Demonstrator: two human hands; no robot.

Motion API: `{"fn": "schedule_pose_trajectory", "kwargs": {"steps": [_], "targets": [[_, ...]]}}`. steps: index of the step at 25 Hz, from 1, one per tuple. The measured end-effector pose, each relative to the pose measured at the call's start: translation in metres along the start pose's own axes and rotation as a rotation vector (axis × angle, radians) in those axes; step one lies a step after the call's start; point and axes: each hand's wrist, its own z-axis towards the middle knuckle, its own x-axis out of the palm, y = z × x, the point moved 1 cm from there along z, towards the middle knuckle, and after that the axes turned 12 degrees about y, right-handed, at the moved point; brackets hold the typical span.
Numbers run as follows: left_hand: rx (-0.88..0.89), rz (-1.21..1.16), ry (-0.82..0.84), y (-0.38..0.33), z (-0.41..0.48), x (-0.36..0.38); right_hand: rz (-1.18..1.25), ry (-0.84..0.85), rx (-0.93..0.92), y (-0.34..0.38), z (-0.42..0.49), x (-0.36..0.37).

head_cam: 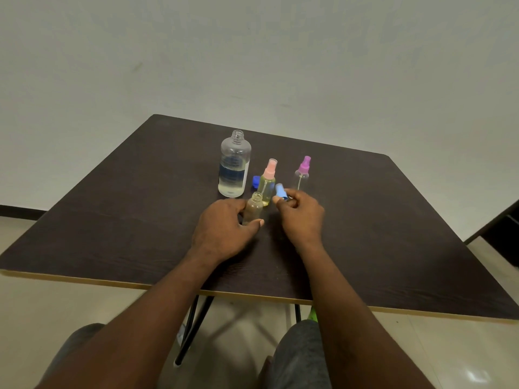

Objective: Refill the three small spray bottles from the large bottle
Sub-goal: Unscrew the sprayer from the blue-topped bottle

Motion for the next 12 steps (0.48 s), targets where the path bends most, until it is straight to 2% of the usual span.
{"fn": "schedule_pose_trajectory", "kwargs": {"steps": [2,5,12], "targets": [[-0.022,0.029,-0.042,0.002,0.001,0.002,-0.249,0.001,0.031,0.013,0.001,0.000],[-0.024,0.016,-0.052,0.004,0.003,0.004,-0.355,-0.061,0.040,0.017,-0.001,0.003],[-0.024,0.034,-0.048,0.004,0.006,0.004,-0.281,-0.127,-0.021,0.011,-0.007,0.004]]}}
